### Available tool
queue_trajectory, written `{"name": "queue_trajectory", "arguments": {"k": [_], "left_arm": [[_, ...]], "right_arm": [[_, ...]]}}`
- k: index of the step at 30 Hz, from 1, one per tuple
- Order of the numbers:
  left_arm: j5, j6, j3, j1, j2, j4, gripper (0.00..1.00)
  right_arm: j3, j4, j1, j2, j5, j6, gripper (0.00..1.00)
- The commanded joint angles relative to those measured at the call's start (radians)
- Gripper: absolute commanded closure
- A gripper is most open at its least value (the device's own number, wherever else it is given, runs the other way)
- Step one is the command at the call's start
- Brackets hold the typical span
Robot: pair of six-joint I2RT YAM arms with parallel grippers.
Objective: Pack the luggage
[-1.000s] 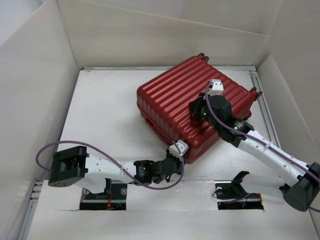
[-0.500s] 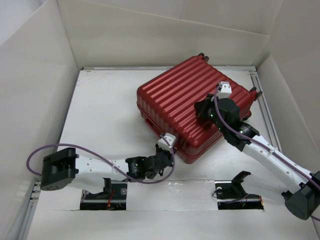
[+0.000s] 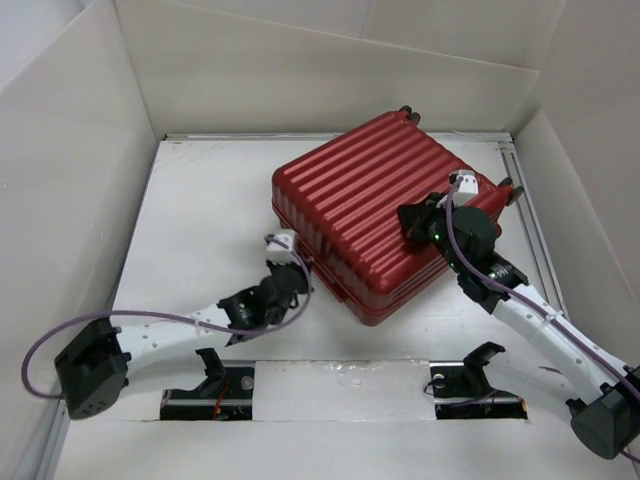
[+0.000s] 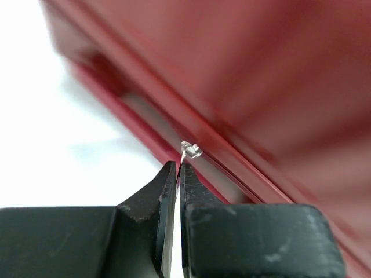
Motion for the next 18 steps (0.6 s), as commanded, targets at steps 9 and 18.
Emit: {"name": "queue_trajectory", "arguments": {"k": [9, 18], "left_arm": [[0.397, -0.087, 0.000, 0.756, -0.002, 0.169, 1.00], [0.507, -0.239, 0.069, 0.825, 0.083, 0.305, 1.00]], "right_arm": [[-0.086, -0.257, -0.066, -0.014, -0.017, -0.009, 0.99], [-0.032, -0.301, -0.066, -0.097, -0.022, -0.002, 0.77]]}}
